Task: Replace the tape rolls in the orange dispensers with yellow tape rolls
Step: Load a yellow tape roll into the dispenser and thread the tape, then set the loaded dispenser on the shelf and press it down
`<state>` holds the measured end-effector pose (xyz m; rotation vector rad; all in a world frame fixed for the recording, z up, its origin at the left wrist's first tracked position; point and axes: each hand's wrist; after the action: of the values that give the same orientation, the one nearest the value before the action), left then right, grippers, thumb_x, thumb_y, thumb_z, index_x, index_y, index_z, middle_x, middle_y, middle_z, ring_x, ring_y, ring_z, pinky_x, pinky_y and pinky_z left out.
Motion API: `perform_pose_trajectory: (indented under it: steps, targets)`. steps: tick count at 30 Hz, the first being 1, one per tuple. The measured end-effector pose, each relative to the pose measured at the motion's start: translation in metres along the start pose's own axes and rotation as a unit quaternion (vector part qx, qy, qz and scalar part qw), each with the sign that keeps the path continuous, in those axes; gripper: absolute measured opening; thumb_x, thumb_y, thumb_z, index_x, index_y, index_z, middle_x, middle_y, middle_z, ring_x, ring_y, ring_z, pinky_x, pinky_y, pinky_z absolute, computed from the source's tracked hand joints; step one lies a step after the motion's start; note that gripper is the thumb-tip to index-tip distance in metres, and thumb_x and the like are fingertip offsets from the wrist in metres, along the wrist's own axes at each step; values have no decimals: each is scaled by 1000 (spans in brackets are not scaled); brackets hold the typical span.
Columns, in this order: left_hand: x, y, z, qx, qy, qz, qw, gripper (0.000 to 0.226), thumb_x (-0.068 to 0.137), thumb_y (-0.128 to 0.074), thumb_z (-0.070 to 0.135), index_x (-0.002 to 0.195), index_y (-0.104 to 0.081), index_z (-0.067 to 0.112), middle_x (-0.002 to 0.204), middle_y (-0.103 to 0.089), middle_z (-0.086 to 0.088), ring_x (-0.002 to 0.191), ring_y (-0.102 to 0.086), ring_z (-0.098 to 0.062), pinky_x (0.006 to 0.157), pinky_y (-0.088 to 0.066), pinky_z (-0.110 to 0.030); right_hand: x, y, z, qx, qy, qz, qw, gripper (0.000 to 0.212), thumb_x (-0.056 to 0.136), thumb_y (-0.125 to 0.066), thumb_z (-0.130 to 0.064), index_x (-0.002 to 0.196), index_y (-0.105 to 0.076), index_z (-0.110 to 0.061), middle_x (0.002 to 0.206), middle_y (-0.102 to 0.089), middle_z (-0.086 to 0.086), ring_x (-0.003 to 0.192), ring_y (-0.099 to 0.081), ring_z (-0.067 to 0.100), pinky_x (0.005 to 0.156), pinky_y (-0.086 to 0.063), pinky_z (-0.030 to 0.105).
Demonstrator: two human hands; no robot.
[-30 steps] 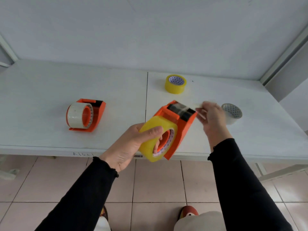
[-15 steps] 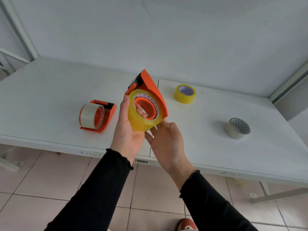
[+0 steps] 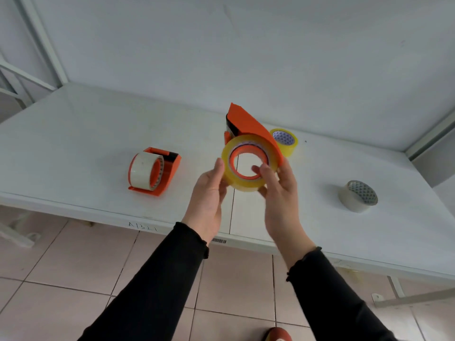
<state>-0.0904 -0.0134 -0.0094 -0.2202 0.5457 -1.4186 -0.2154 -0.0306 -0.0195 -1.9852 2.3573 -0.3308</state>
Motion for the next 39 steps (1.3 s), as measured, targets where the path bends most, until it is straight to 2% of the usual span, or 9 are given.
perform_pose_trajectory:
  steps: [5,10,15,23,25,28,31,34,39]
  targets:
    - [6,9,-3,209,23,-24,977,42,99,-41,56,125,-48,25,122,-52,2,107,-51,-14,95,-41,-28,75,11,-1,-376,112,-91,915,55,95,-58,-6,149,-49,-14,145,-53,10,127,-52,18,106,-42,30]
    - [10,20,-5,570,-42,-68,818,55,92,-49,57,136,-52,24,137,-57,5,127,-49,-18,101,-42,-38,147,-11,6,-616,148,-231,739,59,94,-56,-6,151,-46,-20,156,-39,8,134,-48,32,105,-40,36]
    - [7,22,-13,681,-34,-98,725,60,92,-45,60,139,-48,24,132,-57,0,124,-48,-22,95,-43,-37,186,-31,21,-635,123,-278,710,57,95,-54,-6,150,-45,-20,155,-39,7,134,-47,32,108,-41,37]
    - [5,20,-14,695,-45,-98,711,57,91,-46,58,135,-49,21,127,-59,0,121,-49,-22,92,-42,-37,216,-58,-17,-743,61,-357,562,65,81,-72,-53,140,-52,-33,142,-48,1,132,-38,30,103,-39,46]
    - [5,17,-15,702,-45,-100,704,57,92,-45,58,134,-50,20,125,-59,-1,119,-50,-23,92,-42,-37,224,-83,-28,-720,72,-343,599,61,85,-62,-66,137,-59,-33,137,-56,4,127,-48,27,99,-40,39]
    - [4,15,-16,712,-46,-105,693,57,92,-45,58,133,-50,19,125,-60,-1,119,-51,-24,91,-43,-37,231,-120,-31,-705,32,-362,609,57,94,-57,-58,143,-55,-30,138,-60,3,121,-57,24,98,-40,33]
    - [4,17,-18,713,-42,-111,691,58,92,-44,58,134,-50,19,123,-60,-1,118,-52,-23,92,-45,-37,230,-133,-31,-796,16,-344,498,61,95,-62,-46,148,-50,-19,148,-53,4,133,-53,28,108,-39,39]
    - [4,19,-18,714,-45,-109,690,57,92,-44,58,133,-50,19,121,-61,-1,117,-52,-23,91,-45,-38,227,-130,-36,-835,-32,-347,427,44,98,-62,-26,136,-60,-5,131,-66,12,107,-66,30,70,-51,31]
    - [1,17,-18,724,-52,-113,678,57,92,-44,57,133,-50,18,126,-59,-2,118,-52,-23,90,-43,-36,226,-115,-19,-838,60,-294,455,22,91,-50,-4,91,-72,-1,86,-73,13,68,-56,25,60,-44,29]
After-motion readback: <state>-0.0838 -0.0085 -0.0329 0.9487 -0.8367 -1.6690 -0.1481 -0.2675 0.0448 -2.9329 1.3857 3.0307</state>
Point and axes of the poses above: each hand's wrist, its own x-axis towards the middle knuckle, its own y-axis out of the back of the hand, z = x × y
